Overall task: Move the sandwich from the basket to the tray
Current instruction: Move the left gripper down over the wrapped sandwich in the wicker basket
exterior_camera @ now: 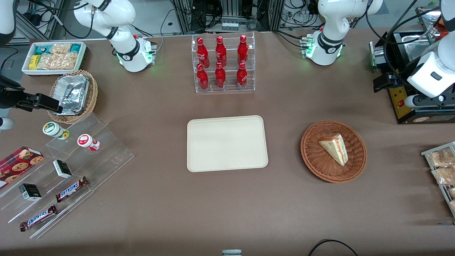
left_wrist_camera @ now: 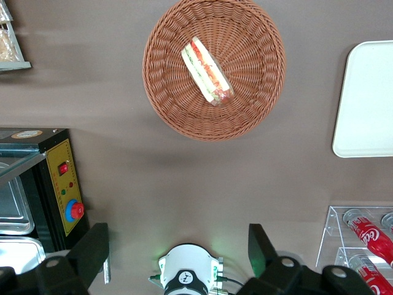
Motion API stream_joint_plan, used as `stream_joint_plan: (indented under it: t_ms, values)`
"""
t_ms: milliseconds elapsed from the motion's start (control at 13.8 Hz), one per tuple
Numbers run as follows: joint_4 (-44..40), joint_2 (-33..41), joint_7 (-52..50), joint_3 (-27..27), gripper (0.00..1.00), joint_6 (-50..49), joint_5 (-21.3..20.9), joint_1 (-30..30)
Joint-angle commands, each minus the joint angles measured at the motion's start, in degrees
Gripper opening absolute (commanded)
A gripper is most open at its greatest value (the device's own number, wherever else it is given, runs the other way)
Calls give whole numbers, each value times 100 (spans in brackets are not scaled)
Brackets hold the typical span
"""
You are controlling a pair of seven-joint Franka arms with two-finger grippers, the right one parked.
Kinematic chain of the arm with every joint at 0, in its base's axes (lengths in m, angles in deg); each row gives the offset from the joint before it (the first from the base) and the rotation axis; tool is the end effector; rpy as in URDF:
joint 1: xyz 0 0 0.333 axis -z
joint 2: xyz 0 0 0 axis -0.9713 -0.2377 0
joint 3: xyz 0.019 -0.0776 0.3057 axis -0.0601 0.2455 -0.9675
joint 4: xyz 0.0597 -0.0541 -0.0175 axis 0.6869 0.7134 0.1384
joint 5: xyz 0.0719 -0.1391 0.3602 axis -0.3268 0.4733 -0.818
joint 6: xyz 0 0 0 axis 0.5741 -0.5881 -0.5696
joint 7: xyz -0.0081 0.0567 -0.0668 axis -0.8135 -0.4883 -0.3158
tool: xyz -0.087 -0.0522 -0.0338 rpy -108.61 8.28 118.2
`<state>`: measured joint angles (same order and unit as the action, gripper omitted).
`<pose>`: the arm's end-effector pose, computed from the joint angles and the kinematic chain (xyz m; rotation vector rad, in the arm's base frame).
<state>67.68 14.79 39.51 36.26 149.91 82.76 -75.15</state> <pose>0.5264 -0.0357 0.6115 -3.0840 -0.0231 0.3357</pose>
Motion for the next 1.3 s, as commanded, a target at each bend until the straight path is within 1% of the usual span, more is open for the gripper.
stream_joint_plan:
  t_ms: [0, 145, 652, 1087, 1232]
  values:
    - [-63, -50, 74, -52, 100, 74, 39, 48]
    - [77, -59, 74, -52, 100, 127, 30, 48]
    - [1017, -50, 74, -17, 100, 1119, -14, 84]
    - [2326, 29, -31, -8, 100, 2594, -14, 189]
    - [2757, 38, -40, -8, 100, 3244, -5, 180]
